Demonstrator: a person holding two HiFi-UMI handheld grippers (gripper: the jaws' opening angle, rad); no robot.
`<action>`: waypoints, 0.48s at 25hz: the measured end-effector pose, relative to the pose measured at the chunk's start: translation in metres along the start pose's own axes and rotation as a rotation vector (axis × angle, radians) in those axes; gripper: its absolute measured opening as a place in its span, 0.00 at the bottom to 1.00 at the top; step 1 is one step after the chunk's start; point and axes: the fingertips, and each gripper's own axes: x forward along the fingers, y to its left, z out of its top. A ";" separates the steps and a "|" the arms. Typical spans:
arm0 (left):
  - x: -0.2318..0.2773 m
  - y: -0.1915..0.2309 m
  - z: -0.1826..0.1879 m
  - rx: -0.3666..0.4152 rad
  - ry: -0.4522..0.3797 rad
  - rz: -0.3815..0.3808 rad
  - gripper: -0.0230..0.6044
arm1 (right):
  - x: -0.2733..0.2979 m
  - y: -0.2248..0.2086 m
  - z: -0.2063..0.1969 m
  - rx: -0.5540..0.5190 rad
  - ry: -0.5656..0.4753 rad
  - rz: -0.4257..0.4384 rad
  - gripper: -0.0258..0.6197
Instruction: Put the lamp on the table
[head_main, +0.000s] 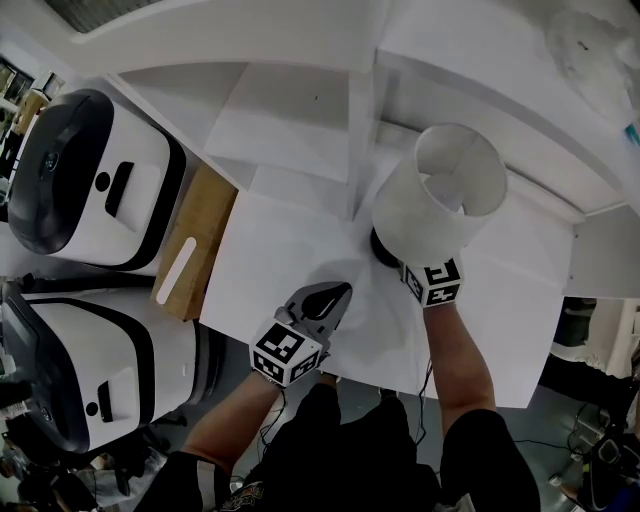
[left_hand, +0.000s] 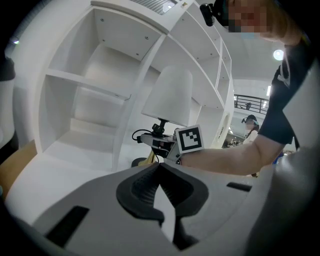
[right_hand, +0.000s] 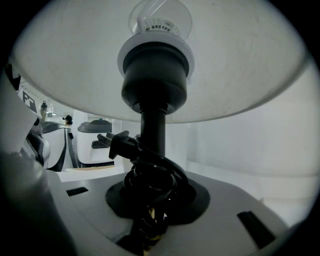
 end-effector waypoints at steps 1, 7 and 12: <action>-0.001 0.001 -0.001 -0.002 0.002 0.002 0.05 | 0.002 -0.001 0.000 -0.004 -0.003 -0.001 0.19; -0.003 0.007 -0.005 -0.006 0.012 0.006 0.05 | 0.011 -0.004 -0.003 -0.014 -0.004 -0.005 0.19; -0.002 0.009 -0.009 -0.016 0.014 0.006 0.05 | 0.012 -0.005 -0.003 -0.014 -0.022 -0.013 0.19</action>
